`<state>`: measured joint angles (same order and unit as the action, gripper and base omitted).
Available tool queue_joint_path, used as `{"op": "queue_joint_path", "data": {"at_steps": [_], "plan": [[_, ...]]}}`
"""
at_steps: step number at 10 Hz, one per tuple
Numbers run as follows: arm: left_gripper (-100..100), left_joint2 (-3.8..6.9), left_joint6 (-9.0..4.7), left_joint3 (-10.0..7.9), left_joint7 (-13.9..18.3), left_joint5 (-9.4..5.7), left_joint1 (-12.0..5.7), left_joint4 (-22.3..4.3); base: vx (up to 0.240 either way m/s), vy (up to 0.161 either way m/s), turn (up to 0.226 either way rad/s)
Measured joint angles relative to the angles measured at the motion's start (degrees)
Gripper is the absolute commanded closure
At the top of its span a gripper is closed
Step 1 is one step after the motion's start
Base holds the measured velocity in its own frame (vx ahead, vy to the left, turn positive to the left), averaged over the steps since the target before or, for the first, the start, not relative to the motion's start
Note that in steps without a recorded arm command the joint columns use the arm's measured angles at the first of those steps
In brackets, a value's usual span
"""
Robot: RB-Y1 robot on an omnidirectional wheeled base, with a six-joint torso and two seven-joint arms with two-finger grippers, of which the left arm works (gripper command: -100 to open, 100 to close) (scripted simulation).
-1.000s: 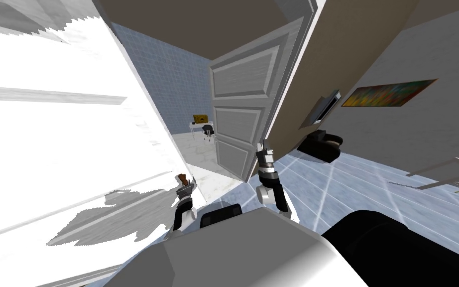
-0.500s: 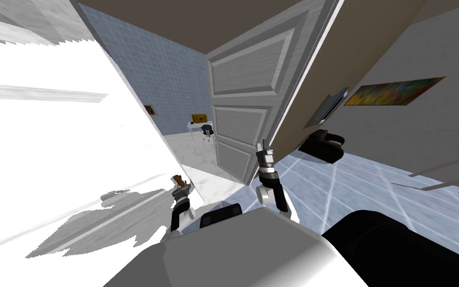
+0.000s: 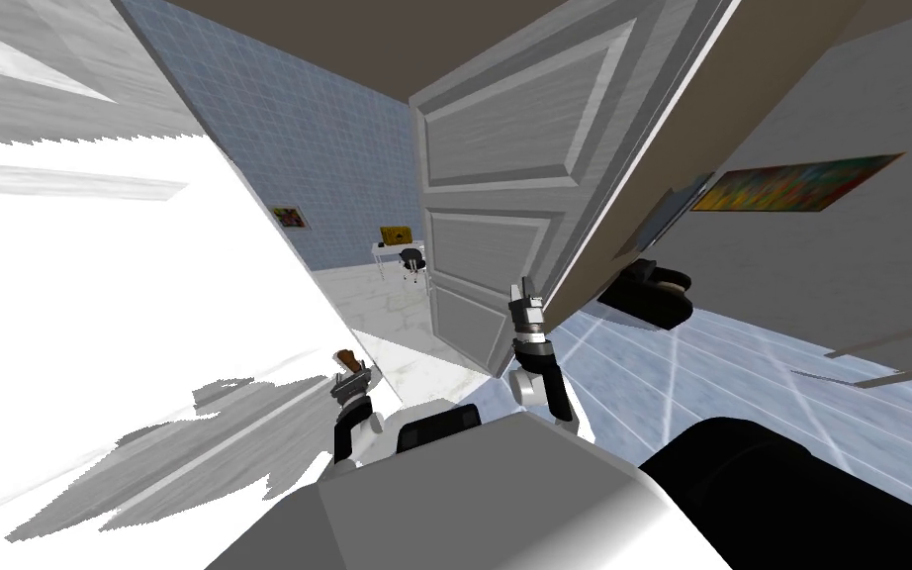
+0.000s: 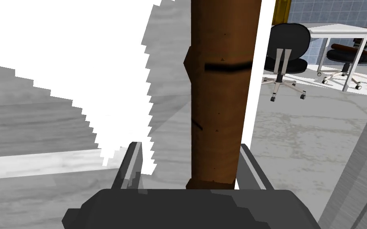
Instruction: Push the door open
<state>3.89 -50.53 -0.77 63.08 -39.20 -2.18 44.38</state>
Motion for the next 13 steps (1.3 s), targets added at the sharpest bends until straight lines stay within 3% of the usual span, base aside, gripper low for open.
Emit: {"op": "queue_joint_path", "data": {"at_steps": [1, 3, 4, 5, 7, 9, 10, 12, 13], "plan": [[100, -0.03, -0.72, -0.68, -0.39, -0.89, -0.74, -0.99, 0.191, 0.039, -0.025], [100, -0.81, -1.29, -1.76, -2.0, -2.55, 0.2, 0.45, 0.205, 0.055, -0.005], [100, -1.45, -0.77, -2.34, -3.36, -3.46, 1.73, 2.96, 0.134, 0.023, 0.02], [100, -1.27, -1.12, -2.69, -3.57, -3.87, 0.81, 1.93, 0.093, 0.026, -0.001], [100, -1.99, -2.27, -3.73, -4.21, -5.34, -0.31, 0.18, 0.207, 0.031, -0.005], [100, -2.86, -2.59, -4.86, -5.48, -6.93, 0.91, 1.77, 0.182, 0.026, 0.022], [100, -2.91, -3.1, -5.34, -5.63, -7.52, 0.61, 1.16, 0.182, 0.058, 0.002], [100, -4.1, -3.27, -6.4, -7.0, -8.89, 1.64, 2.74, 0.145, 0.042, 0.013], [100, -4.11, -3.42, -6.5, -7.12, -8.97, 1.58, 2.77, 0.105, 0.107, -0.046]]}}
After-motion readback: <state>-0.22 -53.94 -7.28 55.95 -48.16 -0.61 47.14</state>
